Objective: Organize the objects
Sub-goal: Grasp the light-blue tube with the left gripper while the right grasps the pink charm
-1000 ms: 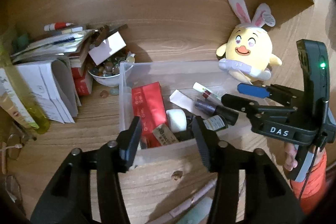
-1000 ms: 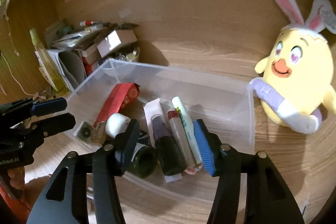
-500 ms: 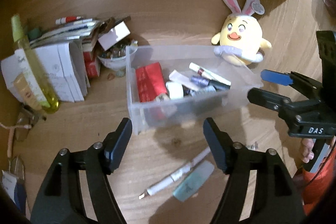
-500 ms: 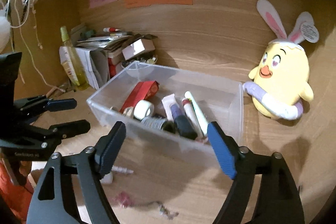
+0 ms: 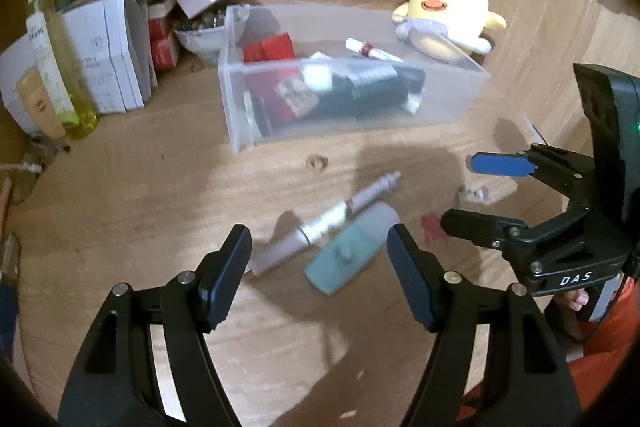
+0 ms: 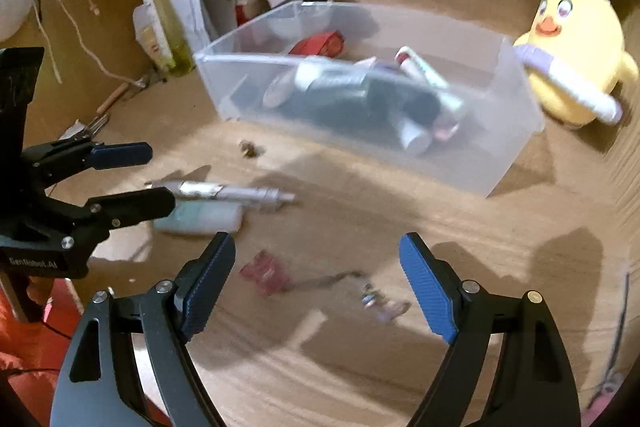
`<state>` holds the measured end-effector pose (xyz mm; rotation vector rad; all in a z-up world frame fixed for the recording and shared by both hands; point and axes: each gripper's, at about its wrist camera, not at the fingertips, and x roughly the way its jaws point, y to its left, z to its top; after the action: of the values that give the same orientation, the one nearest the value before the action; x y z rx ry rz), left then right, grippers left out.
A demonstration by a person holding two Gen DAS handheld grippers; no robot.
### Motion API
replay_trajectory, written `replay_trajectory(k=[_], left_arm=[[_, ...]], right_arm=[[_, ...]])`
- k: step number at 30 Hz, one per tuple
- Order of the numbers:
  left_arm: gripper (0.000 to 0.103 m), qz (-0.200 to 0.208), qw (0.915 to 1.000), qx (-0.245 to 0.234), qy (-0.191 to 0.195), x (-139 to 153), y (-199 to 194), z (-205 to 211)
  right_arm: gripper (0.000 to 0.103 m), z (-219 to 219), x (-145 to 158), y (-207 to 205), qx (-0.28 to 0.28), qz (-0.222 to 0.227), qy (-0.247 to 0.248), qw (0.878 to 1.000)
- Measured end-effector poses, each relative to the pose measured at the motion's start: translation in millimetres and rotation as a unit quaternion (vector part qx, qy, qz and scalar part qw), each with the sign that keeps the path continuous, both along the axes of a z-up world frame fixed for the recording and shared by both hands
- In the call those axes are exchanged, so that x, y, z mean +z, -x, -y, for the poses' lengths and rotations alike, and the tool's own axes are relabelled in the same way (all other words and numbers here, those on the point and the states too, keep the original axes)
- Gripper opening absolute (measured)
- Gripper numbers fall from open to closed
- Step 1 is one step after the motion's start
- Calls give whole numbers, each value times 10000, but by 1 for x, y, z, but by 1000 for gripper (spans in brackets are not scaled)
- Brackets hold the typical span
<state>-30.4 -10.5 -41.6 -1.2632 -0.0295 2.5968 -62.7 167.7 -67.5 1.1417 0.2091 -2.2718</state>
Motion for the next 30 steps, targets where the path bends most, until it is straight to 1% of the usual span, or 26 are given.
replay_trajectory(k=[4,11,13,15,16,18,19,21,24,27,30], left_arm=[[70,132,9998,23,-121,-9,-8,-1],[70,200,9998,24,-81,-14,-7,-3],[70,237,9997,-9,-94,-15,-5,-5],[68,284,9995,-33,-115,-17,-2,-6],[67,234,9997,-36,-63,-17,-2,-8],[65,226,9997,-83,-44,-18,-1,-10],[65,235,9996,-122,-40,-18,1,-12],[65,234,9996,-175,-7,-19,4,-14],[64,219,9994,-254,104,-20,9,-18],[59,177,9987,-362,298,-21,14,-24],[48,133,9980,-461,422,-21,17,-30]], right_arm=[[82,3,-6,-8,91,-1,-149,9998],[81,8,-13,-10,79,13,-279,9996],[71,8,-13,-12,70,-59,-301,9995],[52,9,-12,-14,73,-136,-381,9992],[48,10,-11,-14,77,-159,-397,9991],[37,9,-11,-16,80,-193,-419,9989],[33,9,-11,-17,79,-224,-451,9987],[24,9,-11,-18,84,-264,-483,9984],[18,7,-11,-18,63,-284,-466,9985],[18,3,-11,-16,26,-245,-356,9991],[18,0,-11,-15,-21,-208,-278,9994]])
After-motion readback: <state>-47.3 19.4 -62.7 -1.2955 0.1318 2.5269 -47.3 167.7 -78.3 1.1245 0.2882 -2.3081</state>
